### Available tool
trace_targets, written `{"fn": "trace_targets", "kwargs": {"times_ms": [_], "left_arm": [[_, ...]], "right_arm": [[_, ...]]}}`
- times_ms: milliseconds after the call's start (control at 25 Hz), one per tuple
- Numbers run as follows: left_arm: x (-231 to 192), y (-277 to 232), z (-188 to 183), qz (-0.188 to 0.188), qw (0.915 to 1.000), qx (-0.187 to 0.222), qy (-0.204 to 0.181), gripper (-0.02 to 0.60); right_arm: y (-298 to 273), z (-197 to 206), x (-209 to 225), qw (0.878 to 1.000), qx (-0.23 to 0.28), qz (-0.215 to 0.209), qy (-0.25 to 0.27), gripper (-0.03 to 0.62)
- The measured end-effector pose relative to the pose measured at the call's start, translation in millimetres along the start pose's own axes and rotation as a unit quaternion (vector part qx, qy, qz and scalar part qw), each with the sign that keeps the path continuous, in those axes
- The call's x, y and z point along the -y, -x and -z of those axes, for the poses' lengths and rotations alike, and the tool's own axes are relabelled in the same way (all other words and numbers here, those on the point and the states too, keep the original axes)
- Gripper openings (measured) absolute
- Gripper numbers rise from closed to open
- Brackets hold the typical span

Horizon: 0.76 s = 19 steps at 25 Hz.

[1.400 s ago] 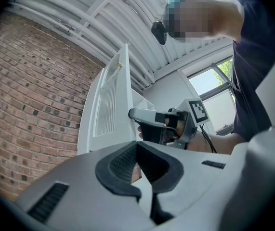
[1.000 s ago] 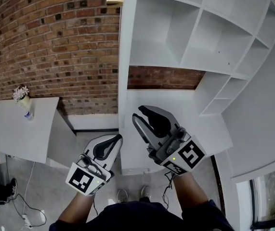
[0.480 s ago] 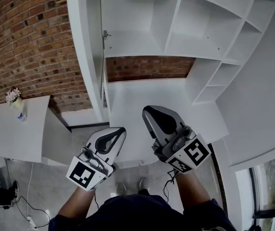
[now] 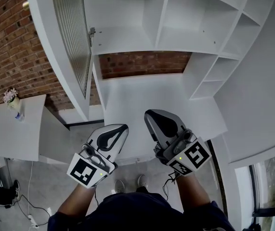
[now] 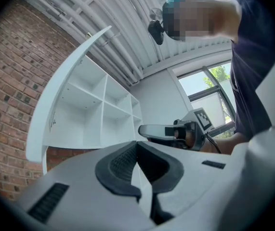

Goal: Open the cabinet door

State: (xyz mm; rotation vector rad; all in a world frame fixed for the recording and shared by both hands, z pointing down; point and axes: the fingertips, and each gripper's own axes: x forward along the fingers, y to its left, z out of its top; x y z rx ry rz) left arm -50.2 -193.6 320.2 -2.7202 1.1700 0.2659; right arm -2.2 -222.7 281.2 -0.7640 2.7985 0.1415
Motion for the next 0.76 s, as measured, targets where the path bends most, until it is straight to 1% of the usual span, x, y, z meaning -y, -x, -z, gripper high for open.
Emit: {"fn": "trace_targets", "kwargs": {"times_ms": [760], "left_arm": [[7.9, -42.9, 0.8, 0.006, 0.9999, 0.005, -0.008, 0.006]], "right_arm": [[16.6, 0.3, 31.8, 1.000, -0.006, -0.002, -0.003, 0.025]]}}
